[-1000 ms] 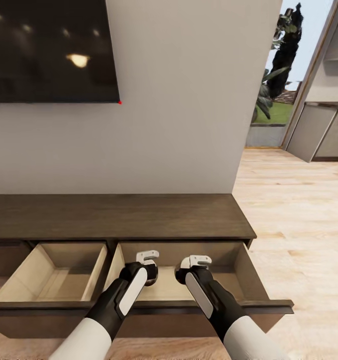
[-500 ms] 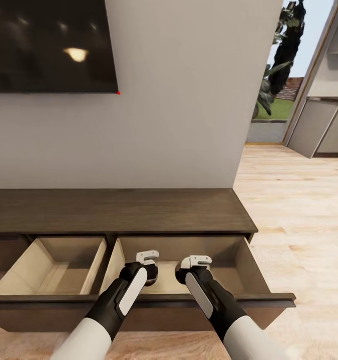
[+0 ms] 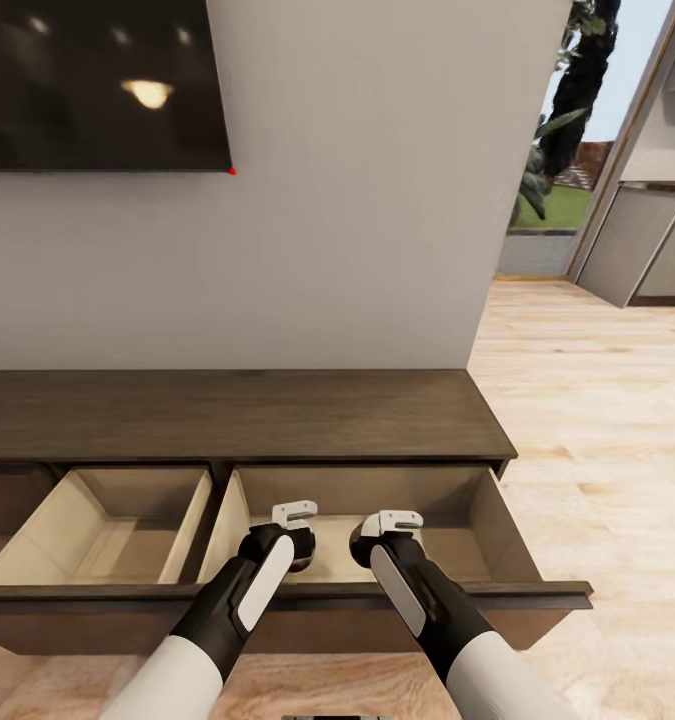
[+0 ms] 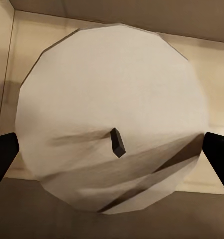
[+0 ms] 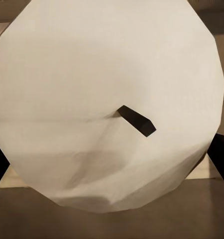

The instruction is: Place each of the two pumpkins and all three candles from the living room inside a cabinet in the living room (use any cabinet), then make sure every cabinet is closed, and position the cauldron so it is next to a table in the living room.

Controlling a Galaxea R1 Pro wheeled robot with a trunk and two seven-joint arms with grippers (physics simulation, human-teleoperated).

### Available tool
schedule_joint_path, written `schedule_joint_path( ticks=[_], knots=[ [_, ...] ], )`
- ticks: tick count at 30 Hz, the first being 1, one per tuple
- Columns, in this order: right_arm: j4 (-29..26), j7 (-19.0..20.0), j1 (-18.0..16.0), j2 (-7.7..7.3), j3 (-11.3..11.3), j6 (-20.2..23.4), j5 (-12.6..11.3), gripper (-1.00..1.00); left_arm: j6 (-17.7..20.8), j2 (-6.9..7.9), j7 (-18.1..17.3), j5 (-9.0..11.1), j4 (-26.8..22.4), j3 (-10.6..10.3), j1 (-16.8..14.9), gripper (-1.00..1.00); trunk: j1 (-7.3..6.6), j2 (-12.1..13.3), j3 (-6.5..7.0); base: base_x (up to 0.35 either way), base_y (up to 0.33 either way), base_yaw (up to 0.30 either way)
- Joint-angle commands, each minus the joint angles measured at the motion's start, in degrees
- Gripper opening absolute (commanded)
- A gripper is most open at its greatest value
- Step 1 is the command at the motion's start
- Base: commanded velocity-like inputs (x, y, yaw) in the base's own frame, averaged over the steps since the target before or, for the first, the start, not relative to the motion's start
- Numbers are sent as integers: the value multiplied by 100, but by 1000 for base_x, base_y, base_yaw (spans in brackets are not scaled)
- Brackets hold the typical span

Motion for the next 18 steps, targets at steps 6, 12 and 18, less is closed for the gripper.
schedule_joint_path(
  ticks=[6,12,18],
  knots=[
    [-6,-51,-3,0,13,8,-50,-100,9,0,51,54,-5,-7,-4,-100,-1,-2,-5,76,0,0],
    [-6,-46,-3,0,10,9,-52,-100,8,0,49,54,-6,-7,-3,-100,-1,-2,-5,69,0,0],
    [-6,-44,-4,0,13,9,-57,-100,8,0,65,54,-10,-7,-3,-100,-1,-2,-5,9,0,0]
  ],
)
